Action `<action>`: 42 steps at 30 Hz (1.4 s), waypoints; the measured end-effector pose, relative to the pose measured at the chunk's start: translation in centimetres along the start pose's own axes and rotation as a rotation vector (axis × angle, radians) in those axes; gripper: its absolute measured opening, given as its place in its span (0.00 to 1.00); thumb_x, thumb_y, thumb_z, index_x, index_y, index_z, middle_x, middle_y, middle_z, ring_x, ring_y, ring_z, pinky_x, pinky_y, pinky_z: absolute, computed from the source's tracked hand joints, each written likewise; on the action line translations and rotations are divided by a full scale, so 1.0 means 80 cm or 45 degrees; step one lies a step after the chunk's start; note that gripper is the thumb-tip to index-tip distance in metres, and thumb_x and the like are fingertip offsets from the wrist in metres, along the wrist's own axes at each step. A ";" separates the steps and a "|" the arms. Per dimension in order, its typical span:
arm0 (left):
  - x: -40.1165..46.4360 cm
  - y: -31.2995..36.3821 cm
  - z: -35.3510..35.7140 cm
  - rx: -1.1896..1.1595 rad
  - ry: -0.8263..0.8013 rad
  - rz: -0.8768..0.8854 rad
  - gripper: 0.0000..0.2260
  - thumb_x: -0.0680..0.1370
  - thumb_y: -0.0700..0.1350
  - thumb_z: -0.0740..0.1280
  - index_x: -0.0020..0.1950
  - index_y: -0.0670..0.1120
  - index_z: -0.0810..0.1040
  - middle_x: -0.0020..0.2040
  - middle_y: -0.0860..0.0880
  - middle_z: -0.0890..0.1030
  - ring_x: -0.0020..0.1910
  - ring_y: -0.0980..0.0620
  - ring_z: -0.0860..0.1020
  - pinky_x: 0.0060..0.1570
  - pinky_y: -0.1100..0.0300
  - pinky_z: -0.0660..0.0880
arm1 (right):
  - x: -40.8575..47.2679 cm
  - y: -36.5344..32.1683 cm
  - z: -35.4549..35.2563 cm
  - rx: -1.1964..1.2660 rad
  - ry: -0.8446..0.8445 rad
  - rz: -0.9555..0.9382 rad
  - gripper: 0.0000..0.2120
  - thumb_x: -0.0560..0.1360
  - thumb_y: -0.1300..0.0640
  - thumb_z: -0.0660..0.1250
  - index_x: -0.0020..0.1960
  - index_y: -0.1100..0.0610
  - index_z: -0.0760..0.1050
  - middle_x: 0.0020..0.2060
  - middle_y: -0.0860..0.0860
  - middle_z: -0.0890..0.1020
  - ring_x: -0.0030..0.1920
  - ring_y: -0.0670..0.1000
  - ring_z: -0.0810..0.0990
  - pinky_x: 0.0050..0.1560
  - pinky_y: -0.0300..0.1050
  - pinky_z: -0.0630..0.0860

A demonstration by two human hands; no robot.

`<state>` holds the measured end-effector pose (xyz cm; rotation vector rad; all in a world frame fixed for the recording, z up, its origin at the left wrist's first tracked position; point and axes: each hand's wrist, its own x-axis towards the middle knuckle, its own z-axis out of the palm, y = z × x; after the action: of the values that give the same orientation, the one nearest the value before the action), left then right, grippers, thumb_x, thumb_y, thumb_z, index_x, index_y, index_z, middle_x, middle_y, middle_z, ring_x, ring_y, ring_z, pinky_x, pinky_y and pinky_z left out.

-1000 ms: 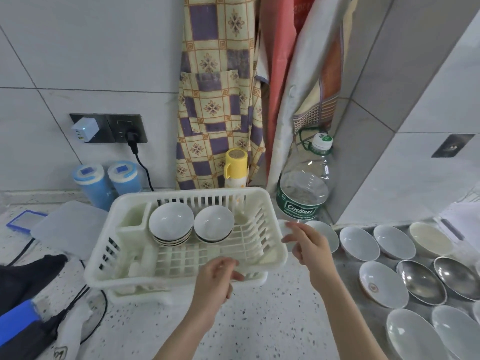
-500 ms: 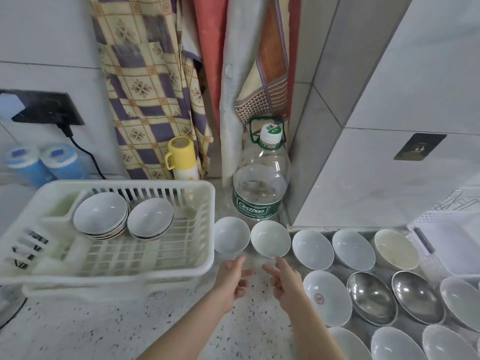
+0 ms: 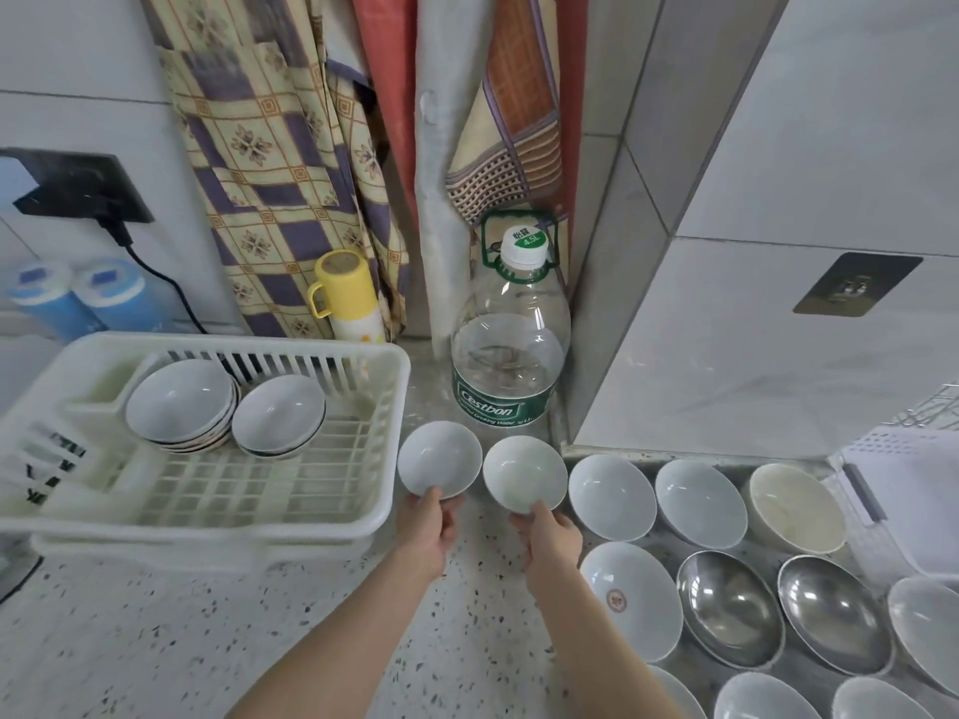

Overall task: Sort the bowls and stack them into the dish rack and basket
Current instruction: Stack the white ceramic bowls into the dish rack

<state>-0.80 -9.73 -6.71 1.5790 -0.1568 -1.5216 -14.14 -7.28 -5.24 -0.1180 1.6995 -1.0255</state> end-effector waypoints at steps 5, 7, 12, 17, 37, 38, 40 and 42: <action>-0.024 -0.013 -0.021 0.047 0.051 0.046 0.06 0.80 0.38 0.60 0.56 0.44 0.73 0.41 0.39 0.83 0.24 0.55 0.62 0.18 0.66 0.59 | -0.027 0.010 -0.009 0.121 0.015 -0.019 0.08 0.76 0.59 0.62 0.50 0.60 0.78 0.37 0.55 0.86 0.27 0.46 0.66 0.31 0.40 0.64; -0.036 -0.019 -0.035 0.113 0.042 0.067 0.06 0.80 0.38 0.60 0.55 0.44 0.73 0.41 0.38 0.83 0.23 0.55 0.63 0.18 0.66 0.61 | -0.039 0.007 -0.014 0.171 0.024 -0.034 0.07 0.76 0.58 0.62 0.48 0.59 0.78 0.34 0.54 0.86 0.27 0.47 0.63 0.30 0.40 0.63; -0.070 -0.018 -0.068 0.451 -0.031 0.060 0.06 0.79 0.38 0.61 0.51 0.39 0.76 0.35 0.39 0.83 0.21 0.56 0.66 0.19 0.66 0.61 | -0.077 -0.018 -0.024 0.222 -0.025 -0.193 0.06 0.73 0.59 0.62 0.43 0.60 0.77 0.34 0.55 0.86 0.25 0.47 0.58 0.20 0.35 0.60; -0.116 0.010 -0.093 0.718 -0.235 0.143 0.08 0.76 0.38 0.61 0.51 0.39 0.78 0.35 0.39 0.85 0.21 0.56 0.67 0.21 0.65 0.60 | -0.122 -0.053 -0.022 0.140 -0.119 -0.434 0.08 0.72 0.59 0.62 0.36 0.60 0.75 0.33 0.56 0.86 0.22 0.45 0.57 0.19 0.34 0.59; -0.123 0.221 -0.292 0.402 -0.101 0.507 0.08 0.76 0.36 0.61 0.51 0.36 0.77 0.37 0.35 0.84 0.19 0.56 0.62 0.18 0.66 0.58 | -0.207 -0.047 0.131 -0.098 -0.298 -0.803 0.09 0.72 0.63 0.63 0.35 0.59 0.79 0.28 0.55 0.84 0.20 0.40 0.71 0.33 0.41 0.65; -0.116 0.228 -0.300 0.383 -0.086 0.512 0.08 0.77 0.37 0.61 0.51 0.36 0.78 0.37 0.35 0.84 0.19 0.56 0.62 0.18 0.66 0.58 | -0.206 -0.042 0.143 -0.128 -0.299 -0.818 0.10 0.72 0.63 0.63 0.34 0.59 0.78 0.27 0.54 0.83 0.22 0.40 0.74 0.33 0.42 0.66; -0.101 0.240 -0.315 0.355 -0.059 0.519 0.08 0.77 0.37 0.61 0.51 0.37 0.78 0.36 0.36 0.84 0.19 0.56 0.61 0.19 0.66 0.57 | -0.202 -0.032 0.167 -0.182 -0.293 -0.823 0.10 0.73 0.63 0.63 0.34 0.59 0.78 0.25 0.52 0.82 0.30 0.45 0.82 0.35 0.43 0.68; -0.085 0.251 -0.326 0.331 -0.038 0.527 0.08 0.77 0.38 0.61 0.52 0.38 0.78 0.38 0.36 0.85 0.20 0.55 0.60 0.19 0.65 0.57 | -0.197 -0.022 0.191 -0.245 -0.260 -0.830 0.10 0.74 0.61 0.63 0.37 0.59 0.80 0.26 0.51 0.83 0.36 0.49 0.83 0.36 0.43 0.70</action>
<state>29.34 -3.88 7.03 1.6001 -0.6791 -1.2335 4.07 -8.45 7.09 -0.9189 1.5950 -1.2591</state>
